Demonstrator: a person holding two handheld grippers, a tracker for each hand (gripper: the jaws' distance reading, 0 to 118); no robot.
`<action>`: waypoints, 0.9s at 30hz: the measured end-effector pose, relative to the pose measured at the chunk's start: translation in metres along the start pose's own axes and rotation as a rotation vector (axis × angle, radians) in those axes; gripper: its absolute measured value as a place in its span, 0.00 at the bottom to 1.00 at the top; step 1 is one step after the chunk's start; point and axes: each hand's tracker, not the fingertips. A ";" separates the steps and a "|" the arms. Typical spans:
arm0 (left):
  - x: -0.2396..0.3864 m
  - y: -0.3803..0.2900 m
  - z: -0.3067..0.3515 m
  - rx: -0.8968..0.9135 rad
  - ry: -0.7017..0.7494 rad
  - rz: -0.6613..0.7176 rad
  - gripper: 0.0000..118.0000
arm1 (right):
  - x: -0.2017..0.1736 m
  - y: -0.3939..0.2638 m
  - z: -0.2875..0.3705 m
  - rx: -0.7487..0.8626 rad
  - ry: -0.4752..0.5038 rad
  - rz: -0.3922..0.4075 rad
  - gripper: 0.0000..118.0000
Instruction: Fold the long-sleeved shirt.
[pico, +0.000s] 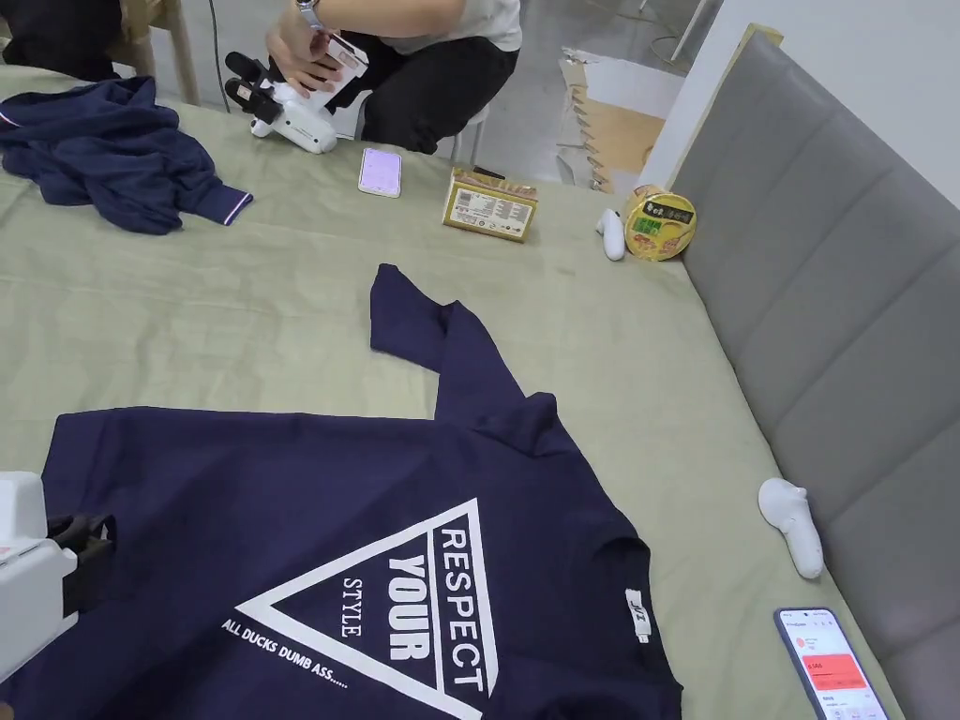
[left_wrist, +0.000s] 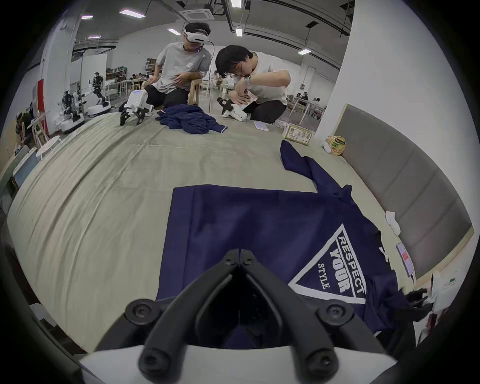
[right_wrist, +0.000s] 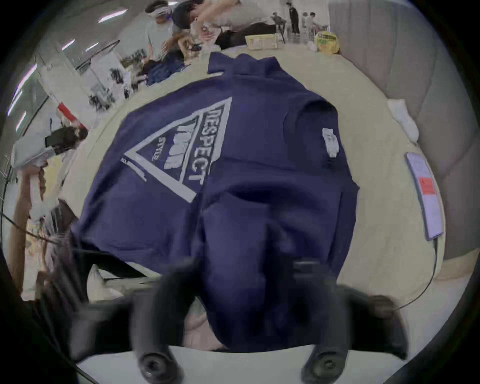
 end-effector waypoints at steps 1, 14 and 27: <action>0.001 0.000 0.000 0.001 0.008 -0.001 0.03 | -0.002 0.008 0.008 0.055 -0.010 0.007 0.89; 0.013 0.037 -0.031 0.028 0.030 -0.018 0.03 | 0.030 0.136 -0.010 0.450 -0.100 0.044 0.00; 0.001 0.041 -0.071 -0.027 0.063 -0.031 0.03 | 0.114 0.316 -0.140 0.272 -0.075 -0.128 0.96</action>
